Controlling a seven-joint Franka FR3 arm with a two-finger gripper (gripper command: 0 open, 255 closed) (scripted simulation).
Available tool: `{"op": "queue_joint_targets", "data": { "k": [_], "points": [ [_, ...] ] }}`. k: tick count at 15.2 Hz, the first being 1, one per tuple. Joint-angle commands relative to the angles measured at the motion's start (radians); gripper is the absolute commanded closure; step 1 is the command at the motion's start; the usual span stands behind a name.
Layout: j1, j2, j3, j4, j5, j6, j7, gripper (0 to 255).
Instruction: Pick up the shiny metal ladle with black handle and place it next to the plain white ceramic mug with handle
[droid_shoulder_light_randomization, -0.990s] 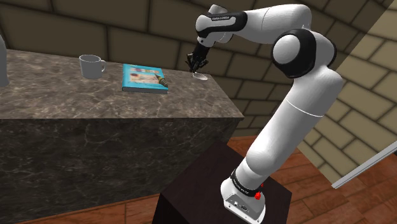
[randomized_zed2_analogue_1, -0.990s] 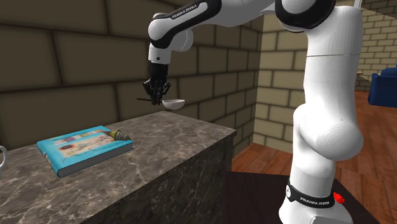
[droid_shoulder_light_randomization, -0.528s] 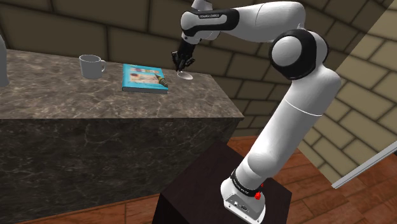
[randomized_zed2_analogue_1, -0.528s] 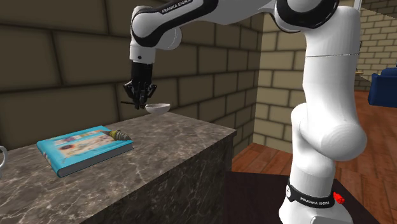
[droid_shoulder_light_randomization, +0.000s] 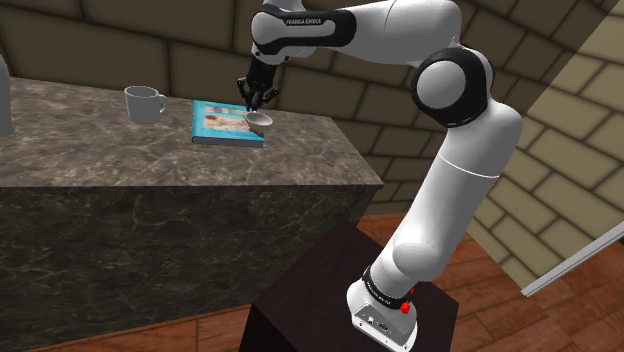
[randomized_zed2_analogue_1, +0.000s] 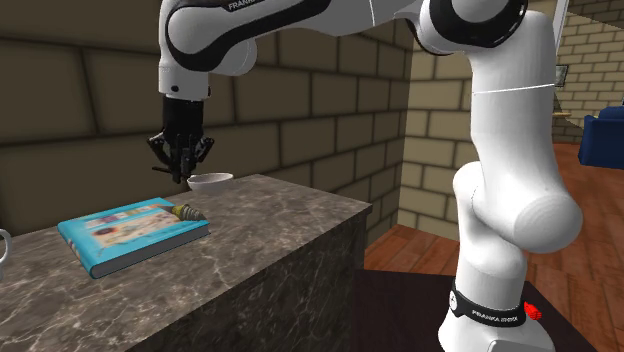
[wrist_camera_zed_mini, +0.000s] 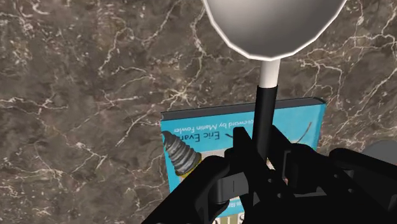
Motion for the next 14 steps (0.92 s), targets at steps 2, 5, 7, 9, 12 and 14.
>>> {"op": "queue_joint_targets", "data": {
  "k": [2,5,7,9,12,14],
  "points": [
    [0.031,0.042,0.023,0.057,-0.007,-0.014,0.059,255],
    [0.066,0.093,0.046,0.127,-0.017,-0.031,0.121,255],
    [0.09,0.131,0.059,0.181,-0.024,-0.046,0.161,255],
    [0.114,0.175,0.072,0.243,-0.032,-0.065,0.2,255],
    [0.15,0.248,0.087,0.351,-0.043,-0.099,0.256,255],
    [0.175,0.305,0.096,0.436,-0.05,-0.128,0.291,255]
  ]
}}
